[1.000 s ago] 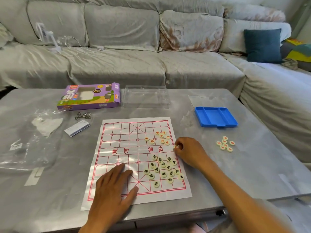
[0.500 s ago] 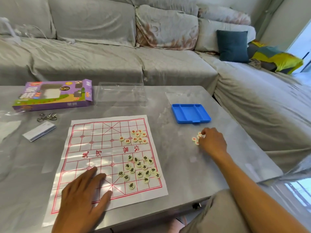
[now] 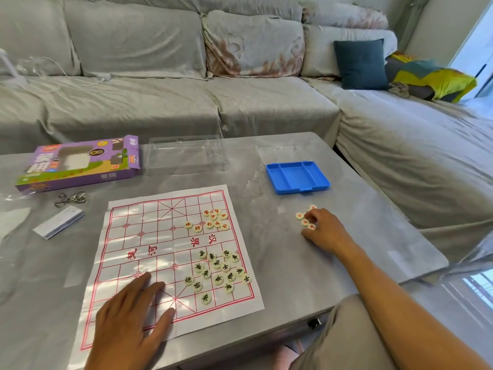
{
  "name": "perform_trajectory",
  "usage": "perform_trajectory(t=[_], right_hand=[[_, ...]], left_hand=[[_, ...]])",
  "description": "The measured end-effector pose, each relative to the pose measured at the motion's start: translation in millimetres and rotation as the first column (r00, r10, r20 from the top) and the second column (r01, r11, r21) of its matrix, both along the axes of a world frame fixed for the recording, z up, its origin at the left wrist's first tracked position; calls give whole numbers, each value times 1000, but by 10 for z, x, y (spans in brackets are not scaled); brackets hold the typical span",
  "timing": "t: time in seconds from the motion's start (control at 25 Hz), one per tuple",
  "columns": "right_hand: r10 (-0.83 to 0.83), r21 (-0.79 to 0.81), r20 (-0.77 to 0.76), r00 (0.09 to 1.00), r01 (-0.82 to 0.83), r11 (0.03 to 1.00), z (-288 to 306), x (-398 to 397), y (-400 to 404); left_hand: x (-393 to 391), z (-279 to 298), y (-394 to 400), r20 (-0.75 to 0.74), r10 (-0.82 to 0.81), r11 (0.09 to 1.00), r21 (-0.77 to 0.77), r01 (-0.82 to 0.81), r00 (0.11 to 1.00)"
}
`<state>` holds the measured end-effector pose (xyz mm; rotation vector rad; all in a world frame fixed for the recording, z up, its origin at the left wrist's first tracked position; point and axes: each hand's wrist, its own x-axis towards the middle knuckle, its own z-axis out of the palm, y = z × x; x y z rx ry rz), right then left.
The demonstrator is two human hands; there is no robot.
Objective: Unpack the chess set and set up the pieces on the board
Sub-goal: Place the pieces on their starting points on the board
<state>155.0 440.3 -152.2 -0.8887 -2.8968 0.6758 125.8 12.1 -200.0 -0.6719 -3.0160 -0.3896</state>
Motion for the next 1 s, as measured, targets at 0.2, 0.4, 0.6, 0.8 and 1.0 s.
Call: perform_trajectory(t=[0.2,0.4,0.6,0.8,1.0], right_hand=[[59,151,-74,996,-47,987,-30,-51,3],[143,203,-70,987,-126,971,-53,-103,-84],[196,287,-59,979,-172,943,-109,-205,-205],[280,250,-113,953,-245,937,90,-291,-656],[661,291,-152,735,-606,741,165,-812,-2111]], left_hand=[[8,28,8,-16,-3,1000,23,3,1000],[19,19,-8,43,8,999,35,-9,999],[42,40,2,66,31,996,80,-37,997],[66,67,-17,60,3,991,134,-11,998],[84,49,-22,101,18,993,117,-30,995]])
